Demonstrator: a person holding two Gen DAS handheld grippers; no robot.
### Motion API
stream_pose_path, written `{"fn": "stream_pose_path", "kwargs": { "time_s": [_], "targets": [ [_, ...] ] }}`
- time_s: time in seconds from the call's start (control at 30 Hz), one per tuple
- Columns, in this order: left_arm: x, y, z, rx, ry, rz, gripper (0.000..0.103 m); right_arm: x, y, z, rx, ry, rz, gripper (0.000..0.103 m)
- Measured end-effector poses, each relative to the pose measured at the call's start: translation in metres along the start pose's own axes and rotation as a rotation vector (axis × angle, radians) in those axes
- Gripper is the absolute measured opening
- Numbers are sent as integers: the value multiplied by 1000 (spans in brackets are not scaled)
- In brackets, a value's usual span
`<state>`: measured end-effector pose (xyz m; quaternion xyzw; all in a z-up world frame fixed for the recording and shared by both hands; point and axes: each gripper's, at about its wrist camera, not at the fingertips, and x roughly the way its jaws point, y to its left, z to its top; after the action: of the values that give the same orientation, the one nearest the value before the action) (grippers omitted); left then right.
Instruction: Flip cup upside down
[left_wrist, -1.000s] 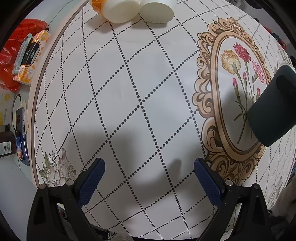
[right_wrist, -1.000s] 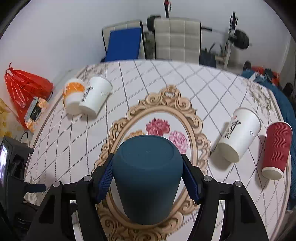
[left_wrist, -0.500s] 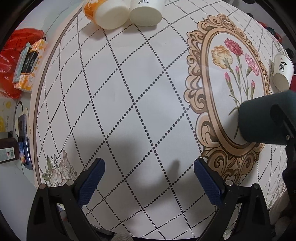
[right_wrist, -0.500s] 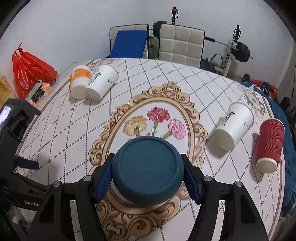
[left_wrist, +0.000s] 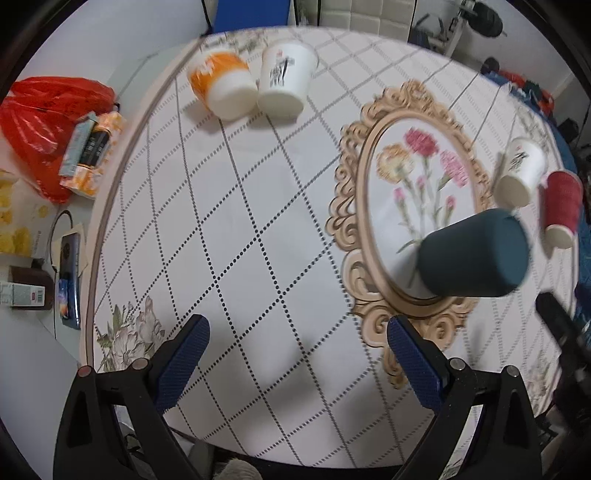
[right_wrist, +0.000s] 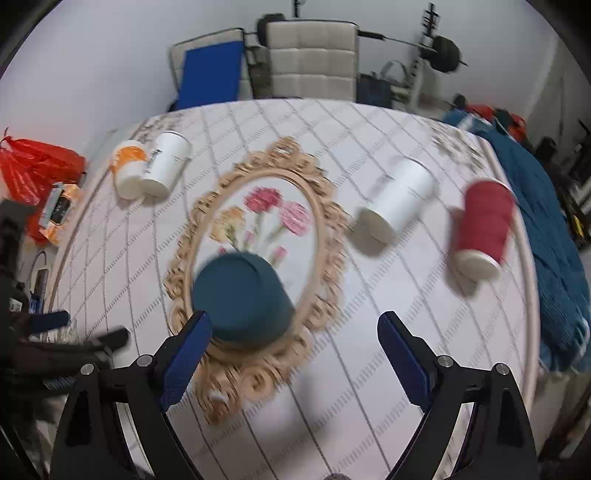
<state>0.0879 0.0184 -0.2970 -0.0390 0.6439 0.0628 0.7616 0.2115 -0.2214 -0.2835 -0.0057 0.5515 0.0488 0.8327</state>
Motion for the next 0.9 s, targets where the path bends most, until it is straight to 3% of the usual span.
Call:
{"fn": "stream_pose_path", "kwargs": {
  "time_s": [0.13, 0.33, 0.9],
  "targets": [
    [-35, -5, -2, 21, -63, -14, 99, -26, -14, -15, 16, 29, -43, 94],
    [-91, -9, -21, 72, -158, -45, 99, -91, -21, -29, 60, -4, -97, 94],
    [-257, 4, -111, 201, -388, -105, 99, -317, 8, -94, 140, -193, -132, 97]
  ]
}}
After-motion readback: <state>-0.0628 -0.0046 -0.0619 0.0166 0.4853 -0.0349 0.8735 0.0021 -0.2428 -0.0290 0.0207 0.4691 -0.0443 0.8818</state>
